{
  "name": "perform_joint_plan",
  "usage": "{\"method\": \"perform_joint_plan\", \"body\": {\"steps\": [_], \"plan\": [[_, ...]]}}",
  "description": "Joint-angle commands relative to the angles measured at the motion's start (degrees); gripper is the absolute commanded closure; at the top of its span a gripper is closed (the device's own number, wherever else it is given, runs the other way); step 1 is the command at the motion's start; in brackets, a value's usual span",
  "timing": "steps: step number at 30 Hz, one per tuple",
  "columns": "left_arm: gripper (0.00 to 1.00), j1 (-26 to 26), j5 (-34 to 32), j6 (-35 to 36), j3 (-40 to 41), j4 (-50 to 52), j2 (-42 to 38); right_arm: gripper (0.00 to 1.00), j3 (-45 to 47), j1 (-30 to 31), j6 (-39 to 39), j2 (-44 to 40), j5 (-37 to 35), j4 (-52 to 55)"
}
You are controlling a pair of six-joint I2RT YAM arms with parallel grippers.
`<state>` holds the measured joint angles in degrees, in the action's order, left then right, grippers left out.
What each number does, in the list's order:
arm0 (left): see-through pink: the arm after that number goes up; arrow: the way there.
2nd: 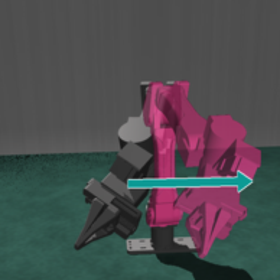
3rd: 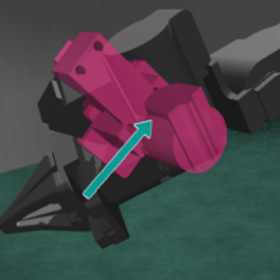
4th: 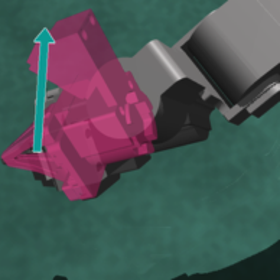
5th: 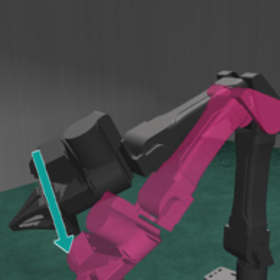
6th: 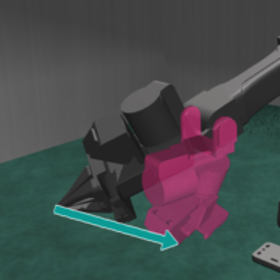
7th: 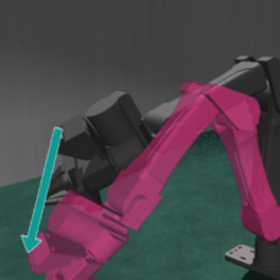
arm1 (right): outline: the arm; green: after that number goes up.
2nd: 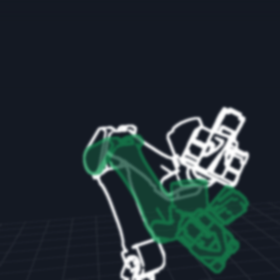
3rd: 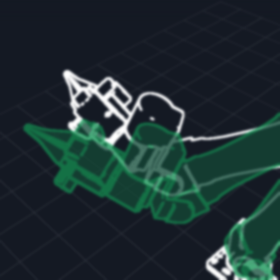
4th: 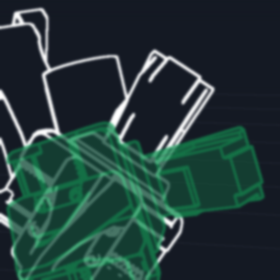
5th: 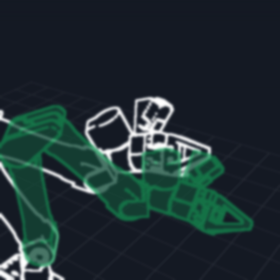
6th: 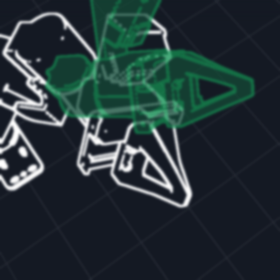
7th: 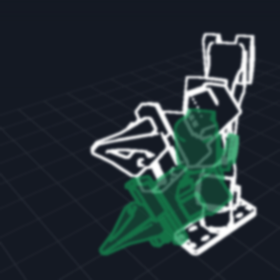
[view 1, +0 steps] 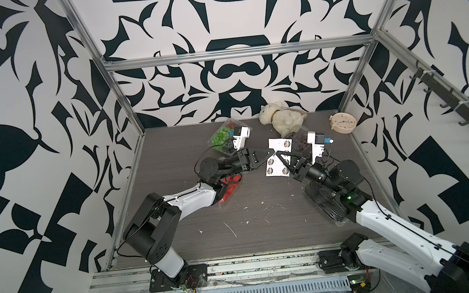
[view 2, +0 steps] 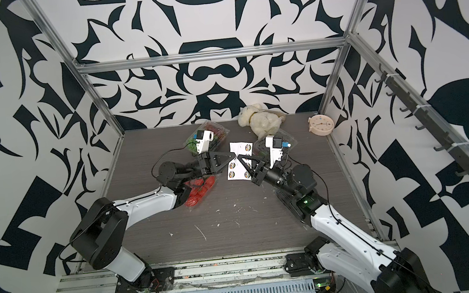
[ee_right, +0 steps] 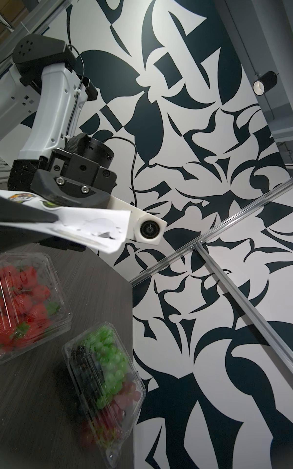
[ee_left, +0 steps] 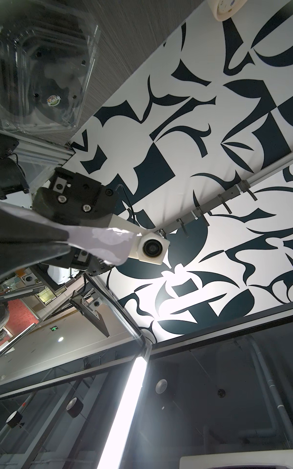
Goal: Label fruit boxes
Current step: Adjust the label sticker.
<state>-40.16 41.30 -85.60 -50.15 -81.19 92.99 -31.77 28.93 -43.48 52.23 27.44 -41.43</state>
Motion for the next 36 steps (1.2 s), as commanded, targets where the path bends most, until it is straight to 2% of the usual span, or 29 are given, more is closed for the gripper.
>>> {"method": "perform_joint_plan", "body": {"steps": [1,28,32,36], "plan": [[1.0,-0.45,1.56,-0.09,-1.43,-1.42,0.92,1.0,-2.69,-0.09,-0.47,-0.26,1.65,-4.25],[1.0,-1.26,2.73,-0.97,-3.13,-1.43,3.38,1.0,-2.79,-0.04,-0.33,-0.3,2.86,-3.8],[0.97,-0.19,2.81,-0.88,-1.96,-1.41,2.13,1.0,-2.29,-0.02,1.01,-1.98,0.79,-1.39],[0.88,0.86,2.38,-0.62,-0.62,-1.38,0.92,1.0,-1.94,-0.1,1.42,-2.92,-0.1,-0.67]]}}
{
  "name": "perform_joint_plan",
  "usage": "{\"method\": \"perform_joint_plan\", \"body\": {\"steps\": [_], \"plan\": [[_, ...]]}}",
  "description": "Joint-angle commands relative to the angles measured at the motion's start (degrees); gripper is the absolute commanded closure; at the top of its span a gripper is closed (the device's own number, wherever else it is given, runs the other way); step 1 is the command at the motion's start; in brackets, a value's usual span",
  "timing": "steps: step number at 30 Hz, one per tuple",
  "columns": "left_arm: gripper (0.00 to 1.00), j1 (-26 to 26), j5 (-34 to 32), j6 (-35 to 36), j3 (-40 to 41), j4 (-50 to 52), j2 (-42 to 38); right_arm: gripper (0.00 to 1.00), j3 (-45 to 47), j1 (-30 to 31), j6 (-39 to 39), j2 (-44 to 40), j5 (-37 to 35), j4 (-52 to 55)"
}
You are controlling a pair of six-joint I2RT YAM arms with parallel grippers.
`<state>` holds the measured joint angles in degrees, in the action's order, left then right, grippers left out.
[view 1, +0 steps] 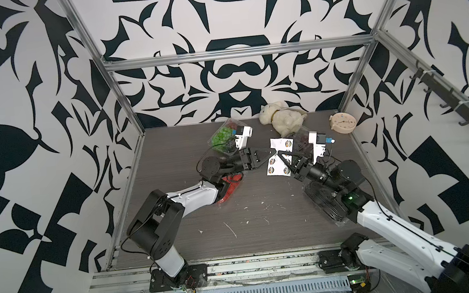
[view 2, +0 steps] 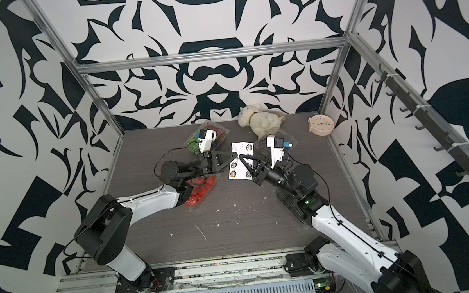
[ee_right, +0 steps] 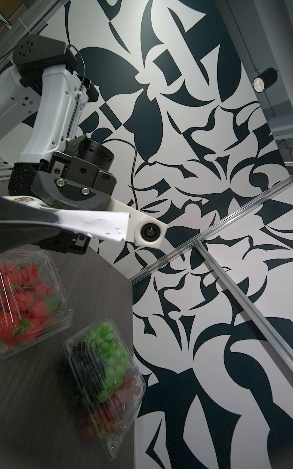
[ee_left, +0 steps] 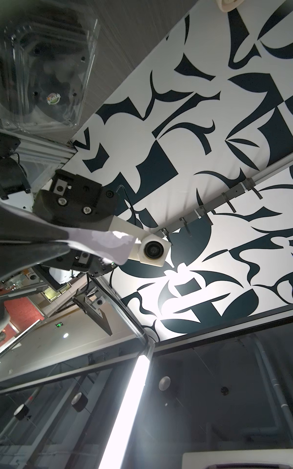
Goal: Label fruit boxes
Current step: Adjust the label sticker.
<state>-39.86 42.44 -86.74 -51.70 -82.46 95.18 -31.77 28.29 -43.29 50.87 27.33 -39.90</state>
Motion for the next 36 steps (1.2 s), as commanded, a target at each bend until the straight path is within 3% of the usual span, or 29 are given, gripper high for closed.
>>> {"method": "perform_joint_plan", "body": {"steps": [1,23,36], "plan": [[0.88,0.69,1.1,0.52,1.15,-0.16,-1.39,1.0,-1.82,0.45,1.28,-1.65,-0.13,-2.2],[0.84,1.54,1.07,0.58,0.91,-0.16,-2.13,1.0,-1.89,0.44,0.68,-0.43,0.96,-3.24],[1.0,0.82,1.22,0.69,0.05,-0.15,-2.39,1.0,-1.81,0.42,0.4,-0.33,1.22,-3.43]]}}
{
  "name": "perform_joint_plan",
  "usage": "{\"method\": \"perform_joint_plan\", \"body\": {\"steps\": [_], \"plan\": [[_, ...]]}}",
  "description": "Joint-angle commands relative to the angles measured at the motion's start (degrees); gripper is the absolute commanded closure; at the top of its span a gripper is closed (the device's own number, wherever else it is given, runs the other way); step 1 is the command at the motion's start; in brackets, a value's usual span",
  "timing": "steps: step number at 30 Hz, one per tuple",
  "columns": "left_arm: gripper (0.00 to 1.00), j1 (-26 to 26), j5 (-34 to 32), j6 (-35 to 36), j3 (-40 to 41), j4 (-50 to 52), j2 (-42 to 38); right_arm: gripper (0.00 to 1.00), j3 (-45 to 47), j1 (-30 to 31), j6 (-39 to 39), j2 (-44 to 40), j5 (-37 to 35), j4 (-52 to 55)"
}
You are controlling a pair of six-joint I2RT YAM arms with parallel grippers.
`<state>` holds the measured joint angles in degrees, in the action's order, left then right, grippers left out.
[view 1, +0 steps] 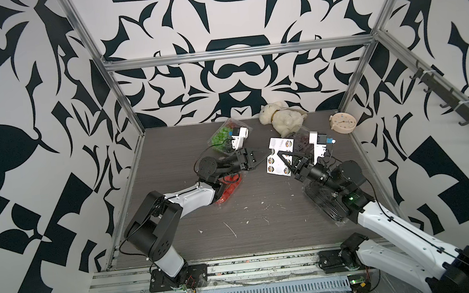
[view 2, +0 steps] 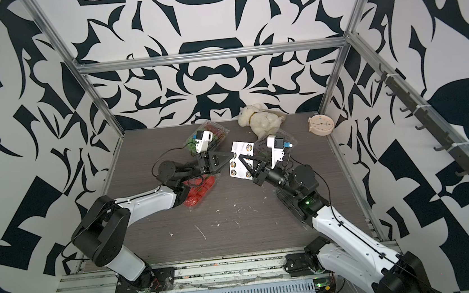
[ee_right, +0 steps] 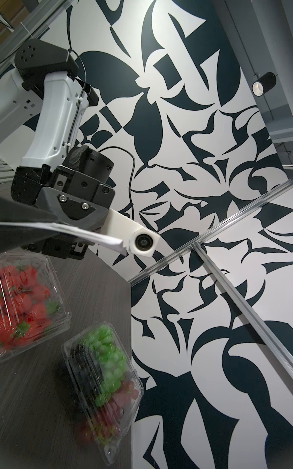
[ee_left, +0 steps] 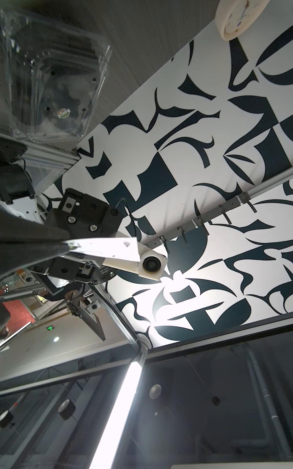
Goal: Label fruit boxes
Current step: Adjust the label sticker.
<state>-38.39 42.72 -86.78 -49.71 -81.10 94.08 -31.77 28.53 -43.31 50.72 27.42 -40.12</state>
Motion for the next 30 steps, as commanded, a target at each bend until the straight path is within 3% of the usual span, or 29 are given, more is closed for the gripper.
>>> {"method": "perform_joint_plan", "body": {"steps": [1,30], "plan": [[1.0,-0.88,1.1,0.82,-2.13,-1.52,-1.14,1.0,-1.81,0.21,0.42,-0.1,1.23,-3.21],[1.0,-2.63,1.85,2.54,-2.46,-1.47,-1.85,1.0,-2.07,0.16,0.67,1.14,1.05,-2.3]]}}
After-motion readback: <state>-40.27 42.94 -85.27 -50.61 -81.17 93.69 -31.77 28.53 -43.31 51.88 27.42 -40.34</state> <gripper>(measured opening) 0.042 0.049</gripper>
